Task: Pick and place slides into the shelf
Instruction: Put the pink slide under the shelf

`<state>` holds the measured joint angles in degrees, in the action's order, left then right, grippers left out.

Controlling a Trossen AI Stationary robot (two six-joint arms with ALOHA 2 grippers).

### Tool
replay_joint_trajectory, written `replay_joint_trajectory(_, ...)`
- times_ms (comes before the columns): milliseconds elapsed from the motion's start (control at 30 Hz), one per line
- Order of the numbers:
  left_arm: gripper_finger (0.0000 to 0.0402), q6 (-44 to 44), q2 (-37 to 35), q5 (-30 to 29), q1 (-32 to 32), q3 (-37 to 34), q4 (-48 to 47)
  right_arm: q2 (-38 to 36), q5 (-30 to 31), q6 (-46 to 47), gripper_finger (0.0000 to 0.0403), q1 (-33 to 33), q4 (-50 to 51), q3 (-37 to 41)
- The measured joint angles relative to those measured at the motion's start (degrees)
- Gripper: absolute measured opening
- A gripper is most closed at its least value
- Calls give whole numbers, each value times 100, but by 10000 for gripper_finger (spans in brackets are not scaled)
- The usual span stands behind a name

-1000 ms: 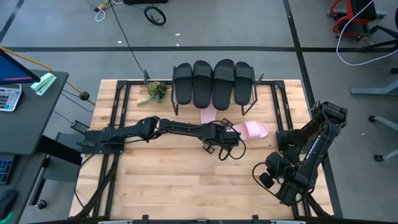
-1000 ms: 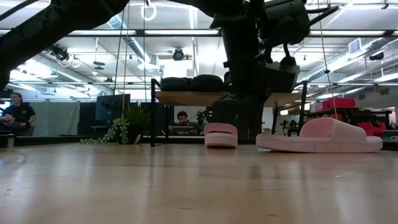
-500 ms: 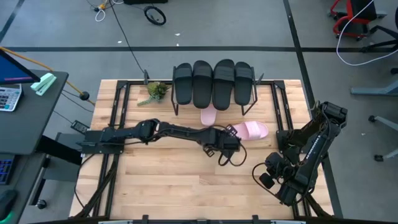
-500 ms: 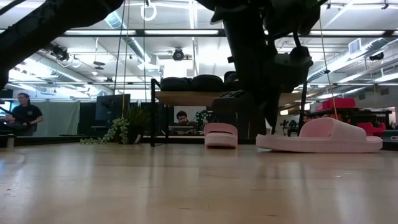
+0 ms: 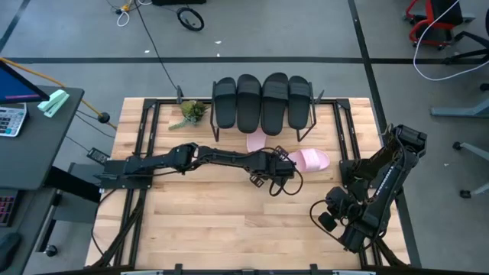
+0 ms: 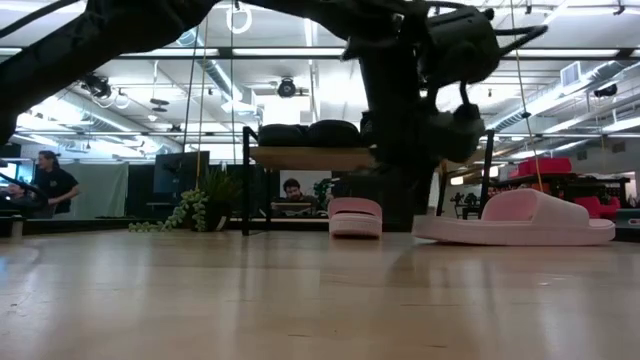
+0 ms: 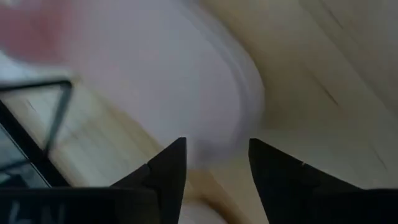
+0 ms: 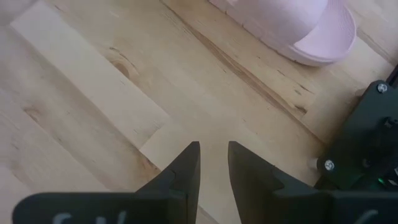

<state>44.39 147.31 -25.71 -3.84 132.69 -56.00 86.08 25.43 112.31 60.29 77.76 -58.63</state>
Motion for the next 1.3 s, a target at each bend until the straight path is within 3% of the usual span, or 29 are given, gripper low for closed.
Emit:
replay_joint_trajectory(367,167,209,233,-110,-28,10,513,2,105,-2,88,-17,4,0)
replay_joint_trajectory(467,136,118,237,-109,-45,8,503,2,108,-2,88,-17,4,0)
replay_joint_trajectory(567,76,-93,242,-150,-92,6,488,2,108,-2,88,-17,-1,0)
replay_joint_trajectory(633,38,-467,243,-158,-147,6,451,2,108,-2,88,-17,0,0)
replay_joint_trajectory(1033,36,-2899,-412,-318,-1247,60,-588,2,117,-183,88,-17,13,-1)
replay_joint_trajectory(1167,36,-4118,-604,-361,-1608,60,-1115,2,116,-184,88,-17,22,-2)
replay_joint_trajectory(1300,36,-5759,-687,-368,-1954,67,-2344,0,116,-153,88,-17,3,-2)
